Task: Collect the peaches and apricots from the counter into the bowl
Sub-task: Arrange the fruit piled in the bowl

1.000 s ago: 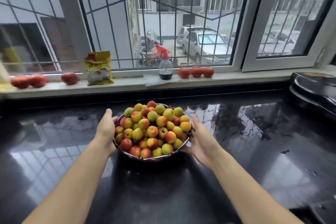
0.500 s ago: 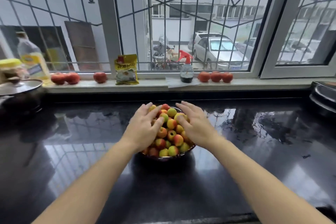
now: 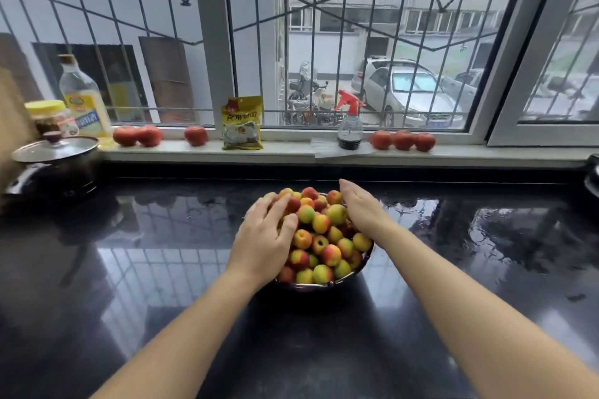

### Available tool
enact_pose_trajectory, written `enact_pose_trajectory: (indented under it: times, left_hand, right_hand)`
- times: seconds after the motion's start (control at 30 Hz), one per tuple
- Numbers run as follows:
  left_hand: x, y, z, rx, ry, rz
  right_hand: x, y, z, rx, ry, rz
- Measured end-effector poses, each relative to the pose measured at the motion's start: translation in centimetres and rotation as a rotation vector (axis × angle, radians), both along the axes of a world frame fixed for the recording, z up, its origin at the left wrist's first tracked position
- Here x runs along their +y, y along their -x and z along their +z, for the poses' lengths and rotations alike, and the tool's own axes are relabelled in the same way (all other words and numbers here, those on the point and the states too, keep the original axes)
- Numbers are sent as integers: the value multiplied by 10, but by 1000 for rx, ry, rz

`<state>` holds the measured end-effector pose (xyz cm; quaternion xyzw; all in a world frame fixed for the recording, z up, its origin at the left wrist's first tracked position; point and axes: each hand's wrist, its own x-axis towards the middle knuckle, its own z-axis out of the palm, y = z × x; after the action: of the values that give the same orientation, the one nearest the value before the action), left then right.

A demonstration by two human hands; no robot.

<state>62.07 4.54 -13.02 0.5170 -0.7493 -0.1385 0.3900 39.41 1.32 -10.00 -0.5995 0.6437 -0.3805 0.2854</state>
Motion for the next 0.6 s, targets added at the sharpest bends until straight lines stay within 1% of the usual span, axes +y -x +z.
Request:
enact_pose_trajectory:
  times: [0.03,0.07,0.13,0.2,0.23,0.27,0.33,0.4,0.47,0.5,0.57,0.6]
  left_hand:
    - [0,1,0,-15,42,-2]
    - [2,0,-2,-11,112,-8]
    - [5,-7,-7,40,254,-1]
    - [7,-14,-10,109,286,18]
    - [7,-15,-10,132,272,33]
    - [6,-14,-9,147,249,49]
    - [1,-9,-4,163,154,63]
    - [-4,-3,3,135,-7,58]
    - [-10,0,7,32,-137,38]
    - [-12,0,9,2,-184,18]
    - [-11,-6,11,51,-217,-20]
    - [-9,-11,10,109,-189,-37]
  right_hand:
    - [-2,1,2,8,-21,6]
    - [-3,3,3,54,-44,38]
    - [-6,6,0,110,-72,77]
    - [-8,6,-3,32,-74,53]
    - [-8,6,-4,-14,-71,29]
    - [-9,7,-6,-18,-50,11]
    - [-6,7,-7,104,40,1]
    - [-2,4,-3,216,142,39]
    - [3,-4,3,308,182,148]
    - [5,-9,6,364,167,219]
    - [11,-18,8,503,123,351]
    - [16,-21,6,572,115,390]
